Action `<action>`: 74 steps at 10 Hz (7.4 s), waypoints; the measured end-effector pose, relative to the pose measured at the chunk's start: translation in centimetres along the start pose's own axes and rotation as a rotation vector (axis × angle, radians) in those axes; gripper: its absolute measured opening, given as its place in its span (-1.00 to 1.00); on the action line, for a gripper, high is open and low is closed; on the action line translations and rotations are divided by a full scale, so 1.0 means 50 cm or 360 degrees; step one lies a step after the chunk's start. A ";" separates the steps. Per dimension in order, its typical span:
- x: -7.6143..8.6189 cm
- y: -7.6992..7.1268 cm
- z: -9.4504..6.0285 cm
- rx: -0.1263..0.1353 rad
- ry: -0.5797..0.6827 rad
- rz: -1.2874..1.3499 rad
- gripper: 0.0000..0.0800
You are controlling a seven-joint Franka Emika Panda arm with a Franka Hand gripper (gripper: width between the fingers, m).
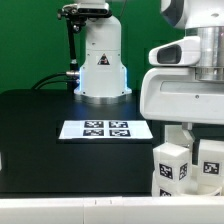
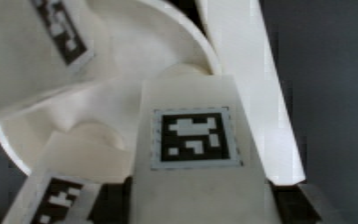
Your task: Assemble stool
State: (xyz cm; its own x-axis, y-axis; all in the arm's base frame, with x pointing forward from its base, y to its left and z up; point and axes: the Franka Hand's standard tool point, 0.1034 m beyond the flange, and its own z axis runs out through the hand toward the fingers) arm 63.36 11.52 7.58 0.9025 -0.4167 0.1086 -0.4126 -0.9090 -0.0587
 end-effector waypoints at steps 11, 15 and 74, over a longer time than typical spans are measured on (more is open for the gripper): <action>-0.014 0.007 0.003 0.0109 -0.0015 0.1936 -0.16; -0.021 -0.001 0.002 0.0335 0.0007 0.2749 -0.16; -0.028 -0.008 0.038 0.0021 -0.0096 0.2179 -0.17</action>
Offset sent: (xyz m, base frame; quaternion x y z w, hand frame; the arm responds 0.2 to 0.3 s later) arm 0.0002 0.0070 0.0053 -0.0033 0.0021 0.3495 0.9369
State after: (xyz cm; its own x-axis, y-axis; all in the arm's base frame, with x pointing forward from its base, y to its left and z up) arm 62.50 12.46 5.55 -0.2179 -0.9721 -0.0865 -0.9698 0.2257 -0.0925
